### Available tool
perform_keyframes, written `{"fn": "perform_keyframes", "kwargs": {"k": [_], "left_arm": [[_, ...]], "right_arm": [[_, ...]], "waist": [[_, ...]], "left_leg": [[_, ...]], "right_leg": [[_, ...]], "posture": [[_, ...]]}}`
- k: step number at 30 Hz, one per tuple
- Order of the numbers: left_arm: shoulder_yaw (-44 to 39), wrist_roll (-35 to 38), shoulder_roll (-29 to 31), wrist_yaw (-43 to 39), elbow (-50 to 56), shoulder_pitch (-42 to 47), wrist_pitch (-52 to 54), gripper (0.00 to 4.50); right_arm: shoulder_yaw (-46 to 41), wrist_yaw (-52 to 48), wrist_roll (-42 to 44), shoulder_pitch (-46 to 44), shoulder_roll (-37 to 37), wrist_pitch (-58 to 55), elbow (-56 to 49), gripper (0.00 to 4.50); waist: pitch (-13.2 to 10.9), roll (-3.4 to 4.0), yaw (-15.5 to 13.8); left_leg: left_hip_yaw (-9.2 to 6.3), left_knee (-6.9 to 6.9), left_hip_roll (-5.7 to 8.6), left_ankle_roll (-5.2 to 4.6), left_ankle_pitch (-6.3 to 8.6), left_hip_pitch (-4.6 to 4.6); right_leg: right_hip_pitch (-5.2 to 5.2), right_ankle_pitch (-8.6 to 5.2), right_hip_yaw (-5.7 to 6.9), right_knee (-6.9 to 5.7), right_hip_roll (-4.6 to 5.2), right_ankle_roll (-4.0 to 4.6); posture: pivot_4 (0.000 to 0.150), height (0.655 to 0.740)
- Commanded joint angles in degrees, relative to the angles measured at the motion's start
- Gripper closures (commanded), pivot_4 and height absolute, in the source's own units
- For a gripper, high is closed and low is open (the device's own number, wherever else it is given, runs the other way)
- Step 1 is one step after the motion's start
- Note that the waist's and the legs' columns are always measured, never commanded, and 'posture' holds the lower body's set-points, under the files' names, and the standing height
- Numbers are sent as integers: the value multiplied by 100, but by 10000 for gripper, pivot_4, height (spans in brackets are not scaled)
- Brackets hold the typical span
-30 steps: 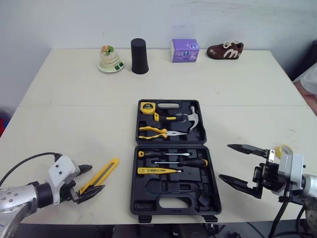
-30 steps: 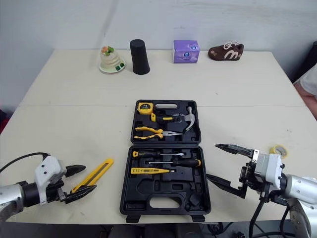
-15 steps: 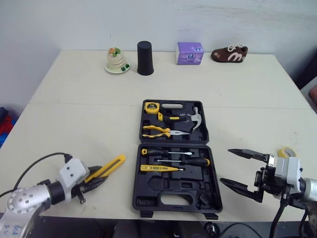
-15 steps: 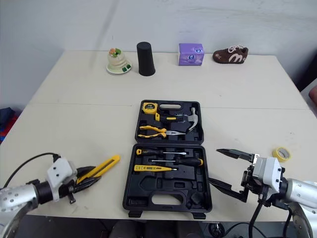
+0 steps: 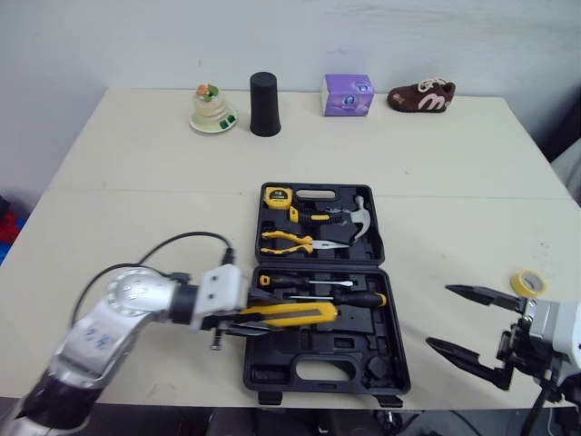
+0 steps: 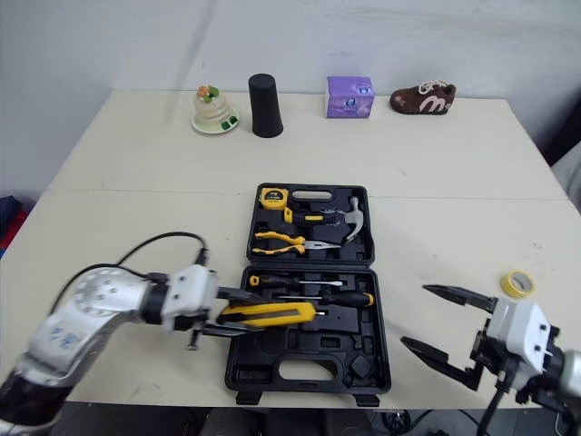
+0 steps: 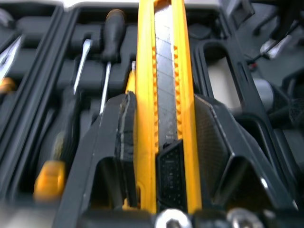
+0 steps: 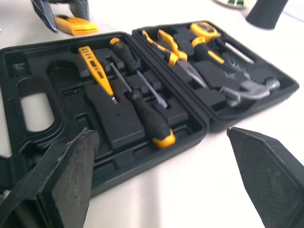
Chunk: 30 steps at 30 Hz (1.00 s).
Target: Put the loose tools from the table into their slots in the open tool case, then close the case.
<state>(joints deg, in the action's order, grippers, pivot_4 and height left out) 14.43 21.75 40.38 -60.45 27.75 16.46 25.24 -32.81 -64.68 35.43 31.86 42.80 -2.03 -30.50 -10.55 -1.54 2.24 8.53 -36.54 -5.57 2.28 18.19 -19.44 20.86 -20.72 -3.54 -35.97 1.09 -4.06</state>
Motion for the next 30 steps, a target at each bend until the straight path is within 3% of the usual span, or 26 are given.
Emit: {"fn": "perform_keyframes", "kwargs": {"k": [1,10,21,30], "left_arm": [[773,-391,-317,68,-153,409,271,32385],[1166,-403,-612,95,-221,664,952,32385],[1413,-1114,-119,209,9,624,882,32385],[1468,-1363,-155,460,-42,722,934,32385]], "right_arm": [[-457,24,169,330,-111,-44,-408,0],[-958,-71,169,977,-408,11,-635,0],[-818,-274,14,952,-592,314,-335,0],[-733,-397,-16,949,-652,505,-168,0]], "waist": [[0,1,-11],[0,0,-39],[-1,-2,-34],[-1,-2,-38]], "left_leg": [[-1,-8,-4,4,3,-5],[0,-61,-33,20,3,-20],[3,-58,-26,15,1,-3],[4,-59,-26,10,2,6]], "right_leg": [[3,-1,-4,-1,-15,-2],[33,-3,-38,-61,-51,0],[33,-4,-57,-90,-48,5],[26,-4,-59,-93,-45,6]], "posture": [[1500,7400],[1500,7400],[1500,7400],[1500,7400]]}}
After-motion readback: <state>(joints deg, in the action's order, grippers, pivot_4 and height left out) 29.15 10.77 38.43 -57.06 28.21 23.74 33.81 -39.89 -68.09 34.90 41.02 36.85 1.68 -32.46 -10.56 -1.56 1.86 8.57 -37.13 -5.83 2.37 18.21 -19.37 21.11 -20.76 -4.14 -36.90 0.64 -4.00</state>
